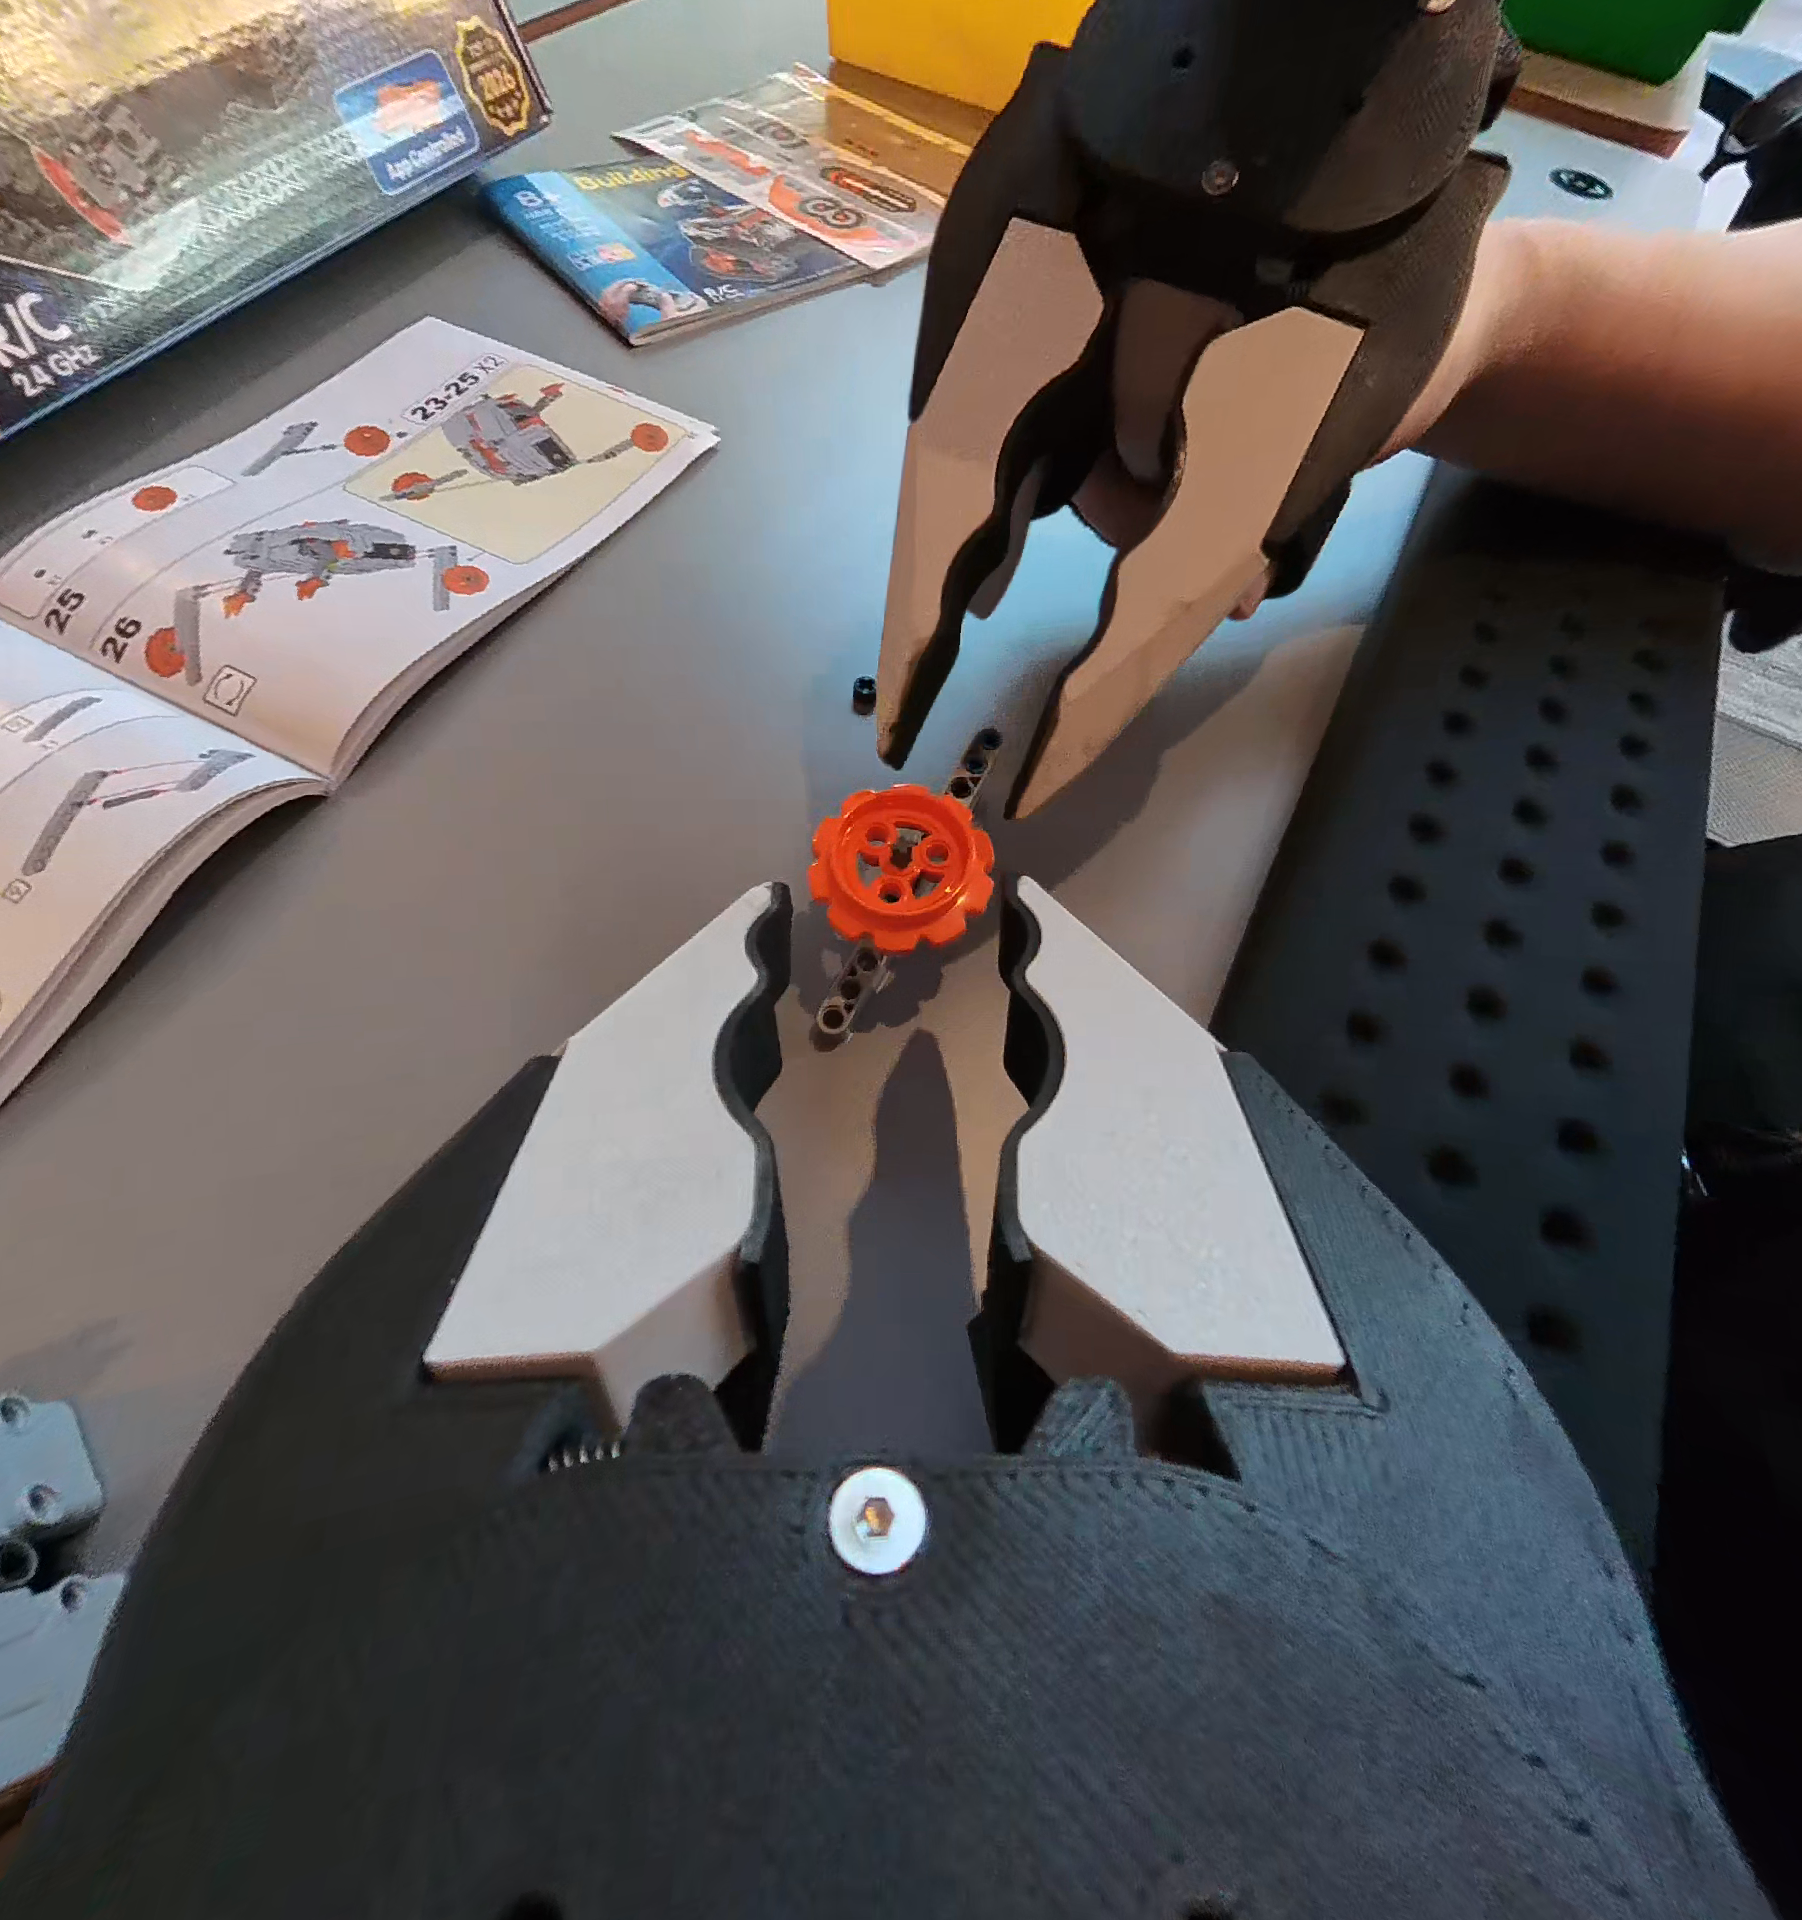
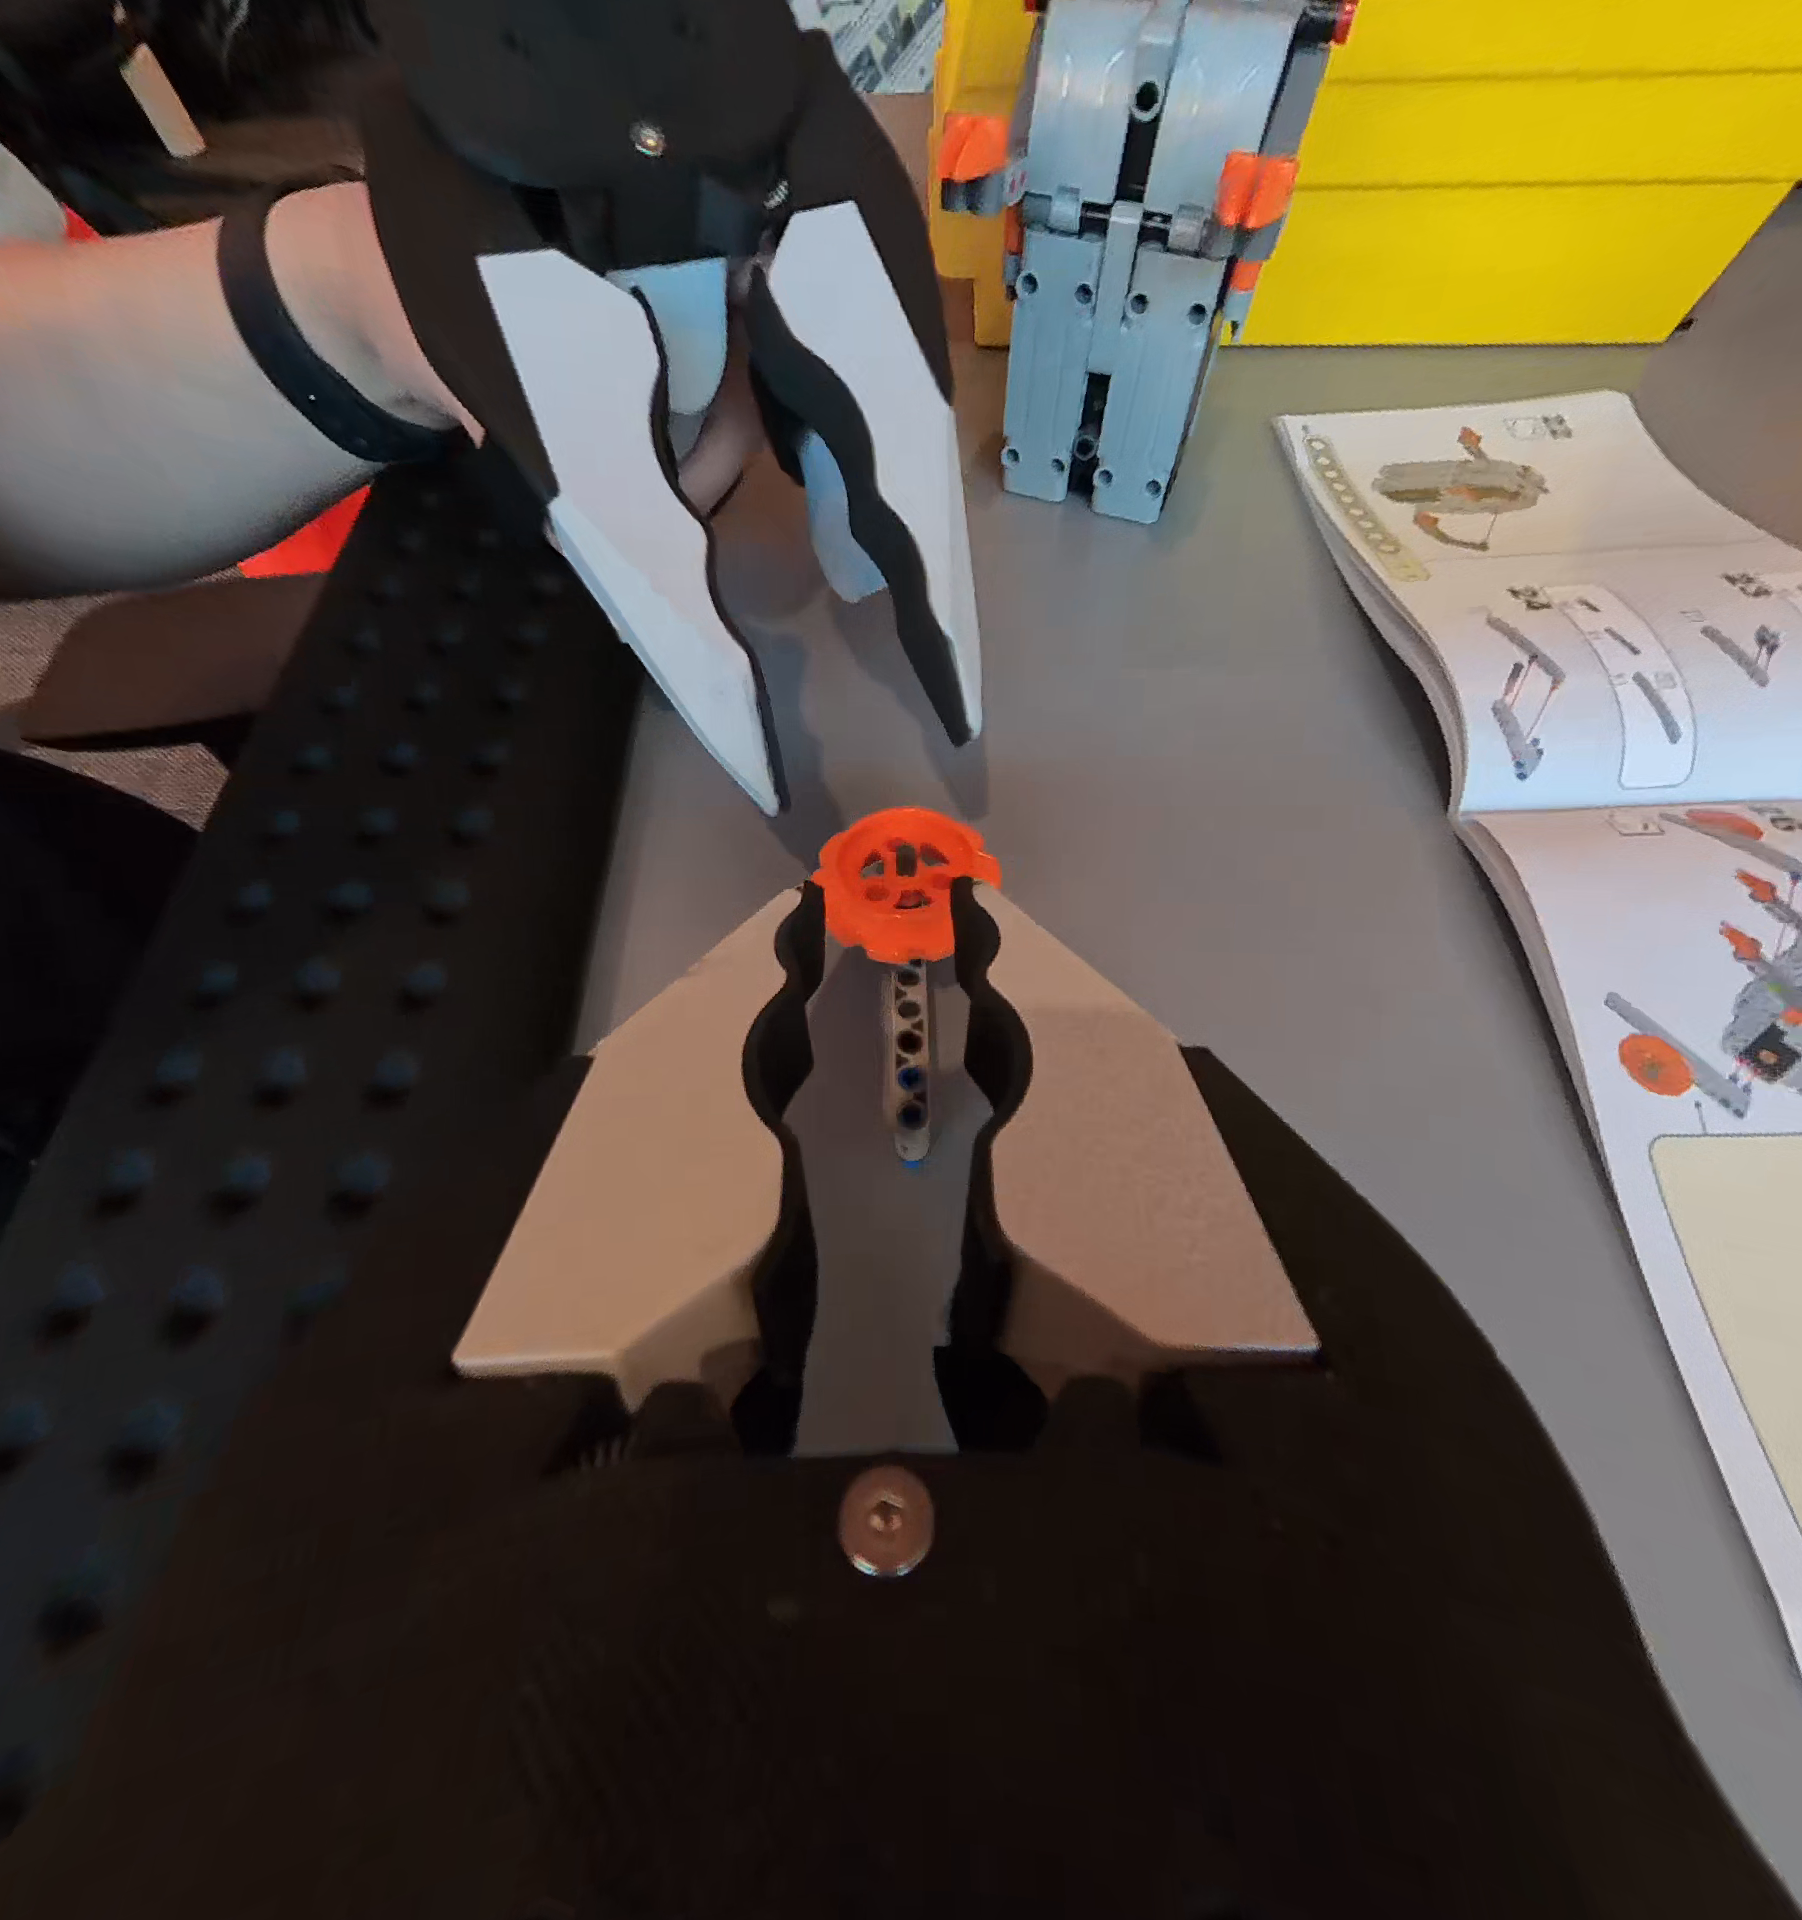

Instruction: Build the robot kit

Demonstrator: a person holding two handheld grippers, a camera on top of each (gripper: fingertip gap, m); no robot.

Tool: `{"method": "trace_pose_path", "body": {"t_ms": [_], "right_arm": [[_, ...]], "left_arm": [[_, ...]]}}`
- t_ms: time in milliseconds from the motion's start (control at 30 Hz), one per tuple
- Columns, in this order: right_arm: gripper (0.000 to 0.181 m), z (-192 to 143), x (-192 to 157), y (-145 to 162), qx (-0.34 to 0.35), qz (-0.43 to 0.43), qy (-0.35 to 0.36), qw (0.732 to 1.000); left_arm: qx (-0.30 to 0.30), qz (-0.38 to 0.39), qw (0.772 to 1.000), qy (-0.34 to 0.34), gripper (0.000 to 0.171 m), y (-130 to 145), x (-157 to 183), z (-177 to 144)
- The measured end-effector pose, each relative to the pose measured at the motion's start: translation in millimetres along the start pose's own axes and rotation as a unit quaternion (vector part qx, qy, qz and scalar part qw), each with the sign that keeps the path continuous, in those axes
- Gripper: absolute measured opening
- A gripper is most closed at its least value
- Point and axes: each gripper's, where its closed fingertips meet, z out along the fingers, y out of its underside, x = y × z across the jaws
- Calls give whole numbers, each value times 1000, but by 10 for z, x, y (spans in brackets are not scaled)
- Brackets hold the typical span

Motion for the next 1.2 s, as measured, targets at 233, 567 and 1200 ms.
{"method": "trace_pose_path", "body": {"t_ms": [233, 567, 1200], "right_arm": [[29, -92, 12, 118, -25, -51, 8, 998], [27, -90, 42, 219, -45, -35, 6, 998], [6, -212, 14, -37, 52, 223, -128, 965]], "left_arm": [[-11, 11, 1000, -4, 39, 55, -31, 65], [-39, 20, 999, -16, 41, 208, -78, 115], [-26, 13, 1000, -7, 39, 152, -35, 165]]}}
